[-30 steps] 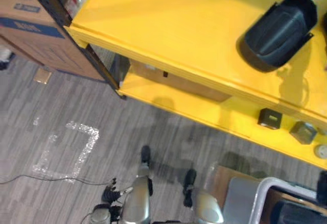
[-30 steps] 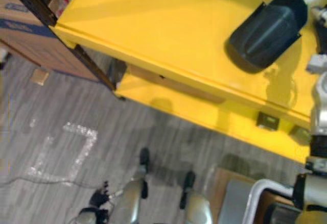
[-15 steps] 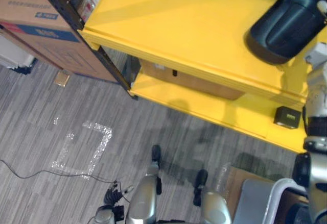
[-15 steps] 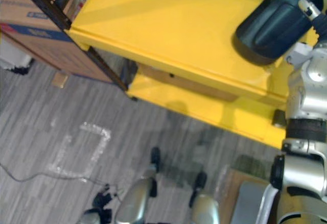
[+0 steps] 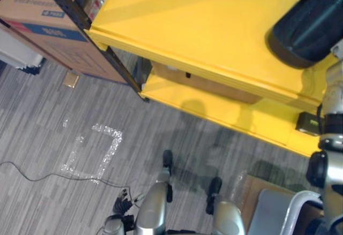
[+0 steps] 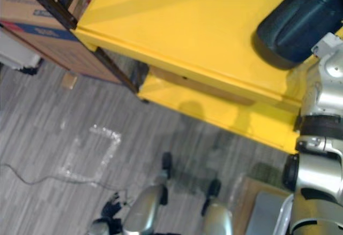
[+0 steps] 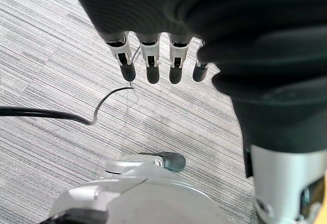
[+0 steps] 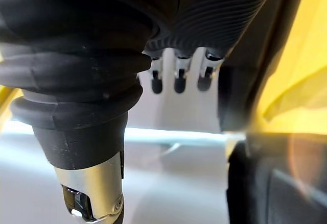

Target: Walk over and take plastic housings, then place them on the shelf

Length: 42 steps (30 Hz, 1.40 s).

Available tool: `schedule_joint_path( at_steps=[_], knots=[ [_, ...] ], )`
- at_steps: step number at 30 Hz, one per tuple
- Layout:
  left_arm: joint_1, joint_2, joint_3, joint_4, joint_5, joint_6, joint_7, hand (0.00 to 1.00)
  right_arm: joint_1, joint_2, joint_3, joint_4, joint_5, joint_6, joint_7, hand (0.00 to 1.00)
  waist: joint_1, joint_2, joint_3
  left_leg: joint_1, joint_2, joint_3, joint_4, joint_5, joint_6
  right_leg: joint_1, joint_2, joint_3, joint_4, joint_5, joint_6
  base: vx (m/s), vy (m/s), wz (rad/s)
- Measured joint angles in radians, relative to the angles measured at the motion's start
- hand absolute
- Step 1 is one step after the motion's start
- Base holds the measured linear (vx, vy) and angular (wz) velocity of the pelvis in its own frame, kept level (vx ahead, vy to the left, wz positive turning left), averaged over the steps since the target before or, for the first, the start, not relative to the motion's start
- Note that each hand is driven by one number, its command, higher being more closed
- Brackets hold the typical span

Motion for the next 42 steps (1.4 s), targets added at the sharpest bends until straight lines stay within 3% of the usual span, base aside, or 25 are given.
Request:
schedule_joint_path(
  at_steps=[5, 10, 16, 20, 27, 35, 42],
  knots=[
    [-0.001, 0.001, -0.006, 0.001, -0.030, 0.005, -0.002, 0.00, -0.019, -0.008, 0.000, 0.048, 0.105, 0.024, 0.095, 0.00, 0.001, 0.002, 0.001, 0.000, 0.000, 0.000, 0.000, 0.000, 0.000, -0.001, -0.001, 0.000, 0.003, -0.001, 0.001, 0.00, 0.000, 0.00],
    [-0.001, 0.001, -0.005, 0.004, -0.029, 0.005, -0.008, 0.00, -0.041, -0.045, 0.013, 0.130, 0.216, 0.106, 0.273, 0.00, 0.006, 0.003, 0.002, -0.006, -0.002, 0.000, 0.000, -0.003, -0.004, -0.017, -0.007, -0.001, 0.026, -0.012, 0.001, 0.00, 0.000, 0.00],
    [0.000, 0.001, -0.005, 0.021, -0.029, 0.004, -0.029, 0.00, -0.103, -0.124, 0.075, 0.224, 0.294, 0.163, 0.425, 0.00, 0.005, 0.006, 0.004, -0.003, -0.008, 0.000, 0.000, -0.002, -0.003, -0.020, -0.015, -0.001, 0.041, -0.022, 0.002, 0.00, 0.000, 0.00],
    [0.000, 0.001, -0.006, 0.021, -0.029, 0.004, -0.043, 0.00, -0.157, -0.161, 0.137, 0.273, 0.293, 0.181, 0.459, 0.00, 0.006, 0.016, 0.009, -0.003, -0.007, -0.001, 0.000, -0.001, -0.001, -0.022, -0.016, -0.001, 0.047, -0.026, 0.002, 0.02, -0.033, 0.00],
    [0.000, 0.002, -0.009, 0.020, -0.030, 0.003, -0.047, 0.00, -0.226, -0.199, 0.206, 0.327, 0.266, 0.198, 0.453, 0.00, 0.013, 0.032, 0.017, -0.003, -0.009, -0.002, 0.000, 0.000, 0.000, -0.024, -0.018, -0.003, 0.054, -0.030, 0.002, 0.01, -0.024, 0.01],
    [0.000, 0.004, -0.019, 0.019, -0.030, 0.003, -0.051, 0.00, -0.267, -0.230, 0.270, 0.358, 0.209, 0.193, 0.464, 0.00, 0.025, 0.045, 0.023, -0.006, -0.010, -0.017, 0.000, 0.005, -0.003, -0.031, -0.020, -0.015, 0.078, -0.045, -0.002, 0.01, -0.043, 0.05],
    [0.000, 0.016, -0.019, 0.015, -0.030, 0.005, -0.057, 0.00, -0.304, -0.243, 0.360, 0.382, 0.115, 0.168, 0.538, 0.00, 0.030, 0.049, 0.024, -0.009, -0.009, -0.026, 0.000, 0.007, -0.005, -0.036, -0.020, -0.020, 0.089, -0.054, -0.003, 0.01, -0.043, 0.03]
  ],
)
